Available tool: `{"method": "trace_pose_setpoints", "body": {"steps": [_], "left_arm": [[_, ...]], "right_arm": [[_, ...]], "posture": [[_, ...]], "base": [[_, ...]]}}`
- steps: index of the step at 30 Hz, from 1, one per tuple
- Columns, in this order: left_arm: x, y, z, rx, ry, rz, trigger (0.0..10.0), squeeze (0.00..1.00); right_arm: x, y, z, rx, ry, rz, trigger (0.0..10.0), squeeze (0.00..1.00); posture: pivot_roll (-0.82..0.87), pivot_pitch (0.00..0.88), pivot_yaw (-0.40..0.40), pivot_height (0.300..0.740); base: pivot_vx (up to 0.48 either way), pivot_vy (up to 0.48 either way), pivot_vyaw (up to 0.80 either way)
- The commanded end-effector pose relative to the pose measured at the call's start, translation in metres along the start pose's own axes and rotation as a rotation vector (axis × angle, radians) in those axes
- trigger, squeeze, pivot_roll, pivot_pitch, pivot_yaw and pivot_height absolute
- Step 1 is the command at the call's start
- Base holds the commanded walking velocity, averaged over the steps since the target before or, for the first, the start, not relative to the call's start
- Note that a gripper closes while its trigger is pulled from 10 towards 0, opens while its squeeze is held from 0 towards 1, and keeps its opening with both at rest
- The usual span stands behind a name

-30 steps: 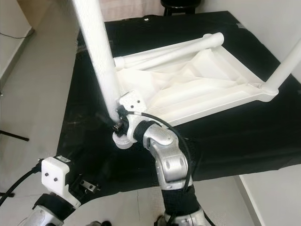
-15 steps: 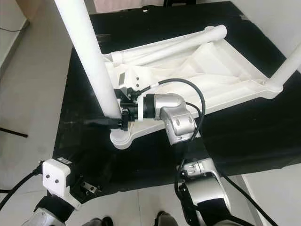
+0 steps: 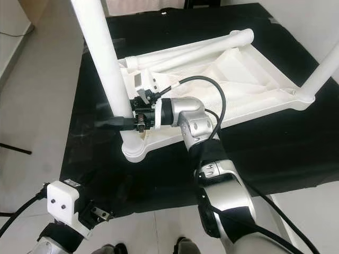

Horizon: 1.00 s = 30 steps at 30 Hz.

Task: Building children table

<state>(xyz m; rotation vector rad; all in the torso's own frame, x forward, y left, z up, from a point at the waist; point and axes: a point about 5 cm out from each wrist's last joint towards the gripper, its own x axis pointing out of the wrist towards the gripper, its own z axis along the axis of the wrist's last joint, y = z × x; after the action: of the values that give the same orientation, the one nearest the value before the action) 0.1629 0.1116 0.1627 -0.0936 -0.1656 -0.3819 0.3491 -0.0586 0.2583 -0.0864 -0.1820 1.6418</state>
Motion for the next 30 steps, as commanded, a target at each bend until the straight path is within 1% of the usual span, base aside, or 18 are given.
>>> {"method": "trace_pose_setpoints", "body": {"steps": [1, 3, 4, 5, 6, 7, 8, 10, 11, 15, 18, 21, 22, 25, 26, 28, 29, 30], "left_arm": [[-0.002, -0.001, -0.005, -0.006, 0.030, 0.000, 10.0, 0.00], [-0.001, -0.001, -0.005, -0.006, 0.028, -0.001, 10.0, 0.00], [-0.001, -0.001, -0.005, -0.006, 0.028, -0.001, 10.0, 0.00], [-0.001, -0.001, -0.005, -0.006, 0.027, -0.001, 10.0, 0.00], [-0.002, 0.000, -0.005, -0.005, 0.026, 0.001, 10.0, 0.00], [-0.002, 0.000, -0.005, -0.005, 0.026, 0.001, 10.0, 0.00], [-0.002, 0.002, -0.004, -0.003, 0.025, 0.004, 10.0, 0.00], [-0.002, 0.002, -0.004, -0.003, 0.025, 0.004, 10.0, 0.00], [-0.001, 0.005, -0.004, -0.001, 0.026, -0.001, 10.0, 0.00], [0.000, 0.007, -0.006, -0.002, 0.029, -0.007, 10.0, 0.00], [0.002, 0.007, -0.006, -0.004, 0.029, -0.015, 10.0, 0.00], [0.002, 0.007, -0.006, -0.001, 0.026, -0.008, 10.0, 0.00], [0.002, 0.007, -0.006, 0.001, 0.024, -0.003, 10.0, 0.00], [0.002, 0.007, -0.005, 0.002, 0.022, 0.001, 10.0, 0.00], [0.003, 0.006, -0.005, 0.000, 0.021, 0.000, 10.0, 0.00], [0.003, 0.006, -0.005, 0.000, 0.020, 0.000, 10.0, 0.00], [0.003, 0.006, -0.005, -0.001, 0.019, -0.001, 10.0, 0.00], [0.003, 0.005, -0.005, -0.001, 0.019, -0.001, 10.0, 0.00]], "right_arm": [[-0.002, 0.001, -0.006, 0.035, -0.034, -0.020, 0.0, 0.00], [-0.010, 0.003, -0.015, 0.012, -0.016, -0.214, 0.0, 0.00], [-0.010, 0.003, -0.015, 0.012, -0.016, -0.214, 0.0, 0.00], [-0.014, 0.007, -0.019, 0.006, -0.009, -0.305, 0.0, 0.00], [-0.015, 0.011, -0.031, 0.027, 0.029, -0.500, 0.0, 0.00], [-0.015, 0.011, -0.031, 0.027, 0.029, -0.500, 0.0, 0.00], [-0.028, 0.019, -0.050, -0.021, 0.198, -0.868, 0.0, 0.00], [-0.028, 0.019, -0.050, -0.021, 0.198, -0.868, 0.0, 0.00], [-0.041, 0.041, -0.067, -0.056, 0.293, -1.148, 0.0, 0.00], [-0.035, 0.042, -0.069, -0.047, 0.275, -1.133, 0.0, 0.00], [-0.016, 0.035, -0.066, -0.045, 0.249, -1.074, 0.0, 0.00], [-0.008, 0.036, -0.064, -0.041, 0.250, -1.058, 0.0, 0.00], [-0.005, 0.036, -0.062, -0.038, 0.252, -1.055, 10.0, 0.00], [0.003, 0.035, -0.055, -0.020, 0.213, -0.997, 10.0, 0.00], [0.009, 0.028, -0.044, 0.006, 0.126, -0.868, 10.0, 1.00], [0.011, 0.025, -0.038, 0.017, 0.084, -0.799, 10.0, 1.00], [0.012, 0.021, -0.029, 0.016, 0.025, -0.679, 10.0, 1.00], [0.012, 0.019, -0.025, 0.008, 0.007, -0.637, 10.0, 1.00]], "posture": [[0.05, 0.252, 0.010, 0.740], [0.04, 0.248, -0.006, 0.740], [0.04, 0.248, -0.006, 0.740], [0.04, 0.248, -0.006, 0.740], [0.04, 0.249, -0.006, 0.740], [0.04, 0.249, -0.006, 0.740], [0.03, 0.253, 0.007, 0.740], [0.03, 0.253, 0.007, 0.740], [0.04, 0.243, 0.025, 0.740], [0.04, 0.229, 0.028, 0.740], [0.05, 0.229, 0.019, 0.740], [0.05, 0.229, 0.016, 0.740], [0.05, 0.229, 0.016, 0.740], [0.05, 0.231, 0.008, 0.740], [0.06, 0.232, 0.005, 0.740], [0.06, 0.232, 0.005, 0.740], [0.06, 0.231, 0.004, 0.740], [0.06, 0.231, 0.004, 0.740]], "base": [[0.000, 0.000, 0.00], [0.000, 0.000, 0.00], [0.000, 0.000, 0.00], [0.000, 0.000, 0.00], [0.000, 0.000, 0.00], [0.000, 0.000, 0.00], [0.000, 0.000, 0.00], [0.000, 0.000, 0.00], [0.000, 0.000, 0.00], [0.000, 0.000, 0.00], [0.000, 0.000, 0.00], [0.000, 0.000, 0.00], [0.000, 0.000, 0.00], [0.000, 0.000, 0.00], [0.000, 0.000, 0.00], [0.000, 0.000, 0.00], [0.000, 0.000, 0.00], [0.000, 0.000, 0.00]]}}
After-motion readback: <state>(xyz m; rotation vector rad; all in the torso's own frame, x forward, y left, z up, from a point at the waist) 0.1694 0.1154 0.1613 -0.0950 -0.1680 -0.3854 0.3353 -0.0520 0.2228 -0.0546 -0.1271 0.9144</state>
